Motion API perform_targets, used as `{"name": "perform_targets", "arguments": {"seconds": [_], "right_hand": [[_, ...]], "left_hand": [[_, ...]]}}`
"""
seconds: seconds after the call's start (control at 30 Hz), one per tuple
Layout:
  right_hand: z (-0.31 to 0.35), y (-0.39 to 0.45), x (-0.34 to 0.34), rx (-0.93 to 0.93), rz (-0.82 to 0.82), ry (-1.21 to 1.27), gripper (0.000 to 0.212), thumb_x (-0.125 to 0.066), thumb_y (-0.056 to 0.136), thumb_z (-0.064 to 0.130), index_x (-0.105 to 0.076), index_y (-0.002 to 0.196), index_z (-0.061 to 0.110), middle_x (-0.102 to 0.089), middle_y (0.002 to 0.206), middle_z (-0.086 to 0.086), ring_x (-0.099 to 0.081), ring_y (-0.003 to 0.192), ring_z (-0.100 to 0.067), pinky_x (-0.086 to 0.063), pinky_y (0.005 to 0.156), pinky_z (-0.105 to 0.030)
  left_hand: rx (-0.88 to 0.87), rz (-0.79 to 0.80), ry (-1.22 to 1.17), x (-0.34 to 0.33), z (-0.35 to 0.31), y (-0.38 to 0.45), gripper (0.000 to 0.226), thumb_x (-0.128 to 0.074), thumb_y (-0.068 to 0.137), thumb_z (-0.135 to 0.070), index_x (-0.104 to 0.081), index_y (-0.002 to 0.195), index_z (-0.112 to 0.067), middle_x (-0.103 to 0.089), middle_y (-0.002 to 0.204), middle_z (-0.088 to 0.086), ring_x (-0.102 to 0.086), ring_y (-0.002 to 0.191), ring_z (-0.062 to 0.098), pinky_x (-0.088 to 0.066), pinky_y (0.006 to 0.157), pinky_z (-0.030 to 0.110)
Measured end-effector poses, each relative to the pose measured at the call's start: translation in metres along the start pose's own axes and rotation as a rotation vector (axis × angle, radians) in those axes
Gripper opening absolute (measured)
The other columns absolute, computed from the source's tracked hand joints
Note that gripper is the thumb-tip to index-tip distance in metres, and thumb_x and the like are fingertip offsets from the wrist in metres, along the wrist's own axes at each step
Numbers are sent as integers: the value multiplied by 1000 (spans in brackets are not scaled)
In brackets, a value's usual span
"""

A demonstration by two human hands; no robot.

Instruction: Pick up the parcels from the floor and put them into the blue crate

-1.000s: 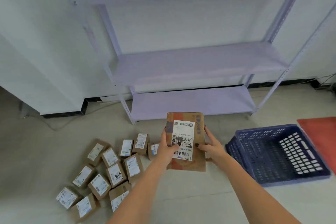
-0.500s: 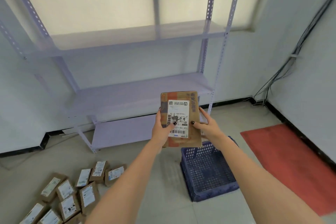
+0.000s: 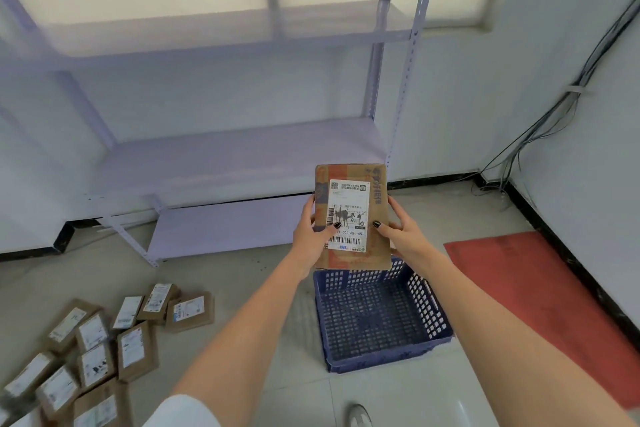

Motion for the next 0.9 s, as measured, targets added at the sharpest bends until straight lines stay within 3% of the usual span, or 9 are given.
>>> {"name": "perform_targets", "arguments": {"seconds": [0.1, 0.23, 0.3, 0.4, 0.5, 0.57, 0.67, 0.8, 0.9], "right_hand": [[-24, 34, 18, -59, 30, -17, 67, -45, 98, 8, -13, 148, 39, -57, 133, -6, -53, 121, -27, -43, 101, -51], [-60, 79, 40, -136, 66, -11, 65, -41, 99, 8, -10, 149, 38, -48, 142, 3, -51, 118, -20, -46, 93, -40], [-82, 99, 48, -173, 96, -21, 65, -39, 100, 9, -9, 149, 38, -45, 145, 3, -49, 120, -22, -46, 92, -40], [-136, 122, 56, -278, 125, -18, 65, -40, 99, 8, -9, 149, 38, -41, 147, 2, -48, 121, -24, -49, 79, -34], [-201, 143, 63, -376, 132, -8, 67, -42, 99, 10, -9, 149, 41, -40, 148, 5, -46, 127, -26, -48, 85, -41], [-248, 164, 64, -405, 137, -1, 68, -43, 98, 7, -10, 149, 38, -43, 146, 1, -50, 121, -26, -50, 79, -37], [-320, 201, 60, -415, 148, 13, 68, -44, 95, -3, -13, 150, 24, -46, 143, -10, -52, 119, -30, -52, 78, -34], [-430, 246, 50, -467, 189, 6, 68, -44, 94, -4, -15, 150, 20, -45, 144, -13, -50, 127, -33, -55, 76, -28], [-502, 275, 42, -494, 226, 16, 68, -43, 95, -5, -14, 150, 19, -45, 144, -15, -54, 117, -30, -58, 67, -23]], "left_hand": [[51, 0, -14, -24, 27, 33, 73, -56, 90, -2, -21, 146, -34, -51, 135, 6, -56, 102, 15, -53, 72, 25], [139, -9, -42, -55, 76, 73, 76, -56, 89, 0, -19, 146, -35, -48, 140, 4, -58, 109, 21, -54, 89, 42], [176, -22, -60, -67, 101, 87, 76, -56, 89, -1, -19, 146, -35, -50, 139, 2, -60, 107, 19, -54, 90, 45], [255, -43, -48, -80, 148, 100, 76, -57, 89, -4, -17, 148, -30, -51, 137, 1, -62, 96, 13, -55, 89, 42], [332, -59, -33, -87, 207, 112, 79, -58, 88, 1, -15, 149, -26, -46, 140, 2, -60, 106, 19, -54, 91, 46], [375, -65, -4, -90, 252, 124, 80, -59, 87, 3, -16, 149, -23, -52, 132, 1, -61, 107, 22, -54, 89, 49], [410, -85, 53, -90, 325, 146, 82, -61, 85, 1, -16, 149, -22, -55, 120, -4, -63, 101, 20, -55, 85, 48], [477, -144, 88, -91, 433, 168, 83, -62, 85, -1, -15, 149, -24, -54, 134, 6, -65, 102, 24, -57, 84, 45], [513, -179, 139, -91, 502, 181, 81, -61, 87, -6, -12, 149, -22, -56, 132, 8, -63, 95, 16, -58, 73, 25]]}}
Point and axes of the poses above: each hand's wrist, its own y-axis towards the middle knuckle, its own x-axis out of the back of the hand, z = x × y, the point moved 10 cm from there along y, towards the middle knuckle
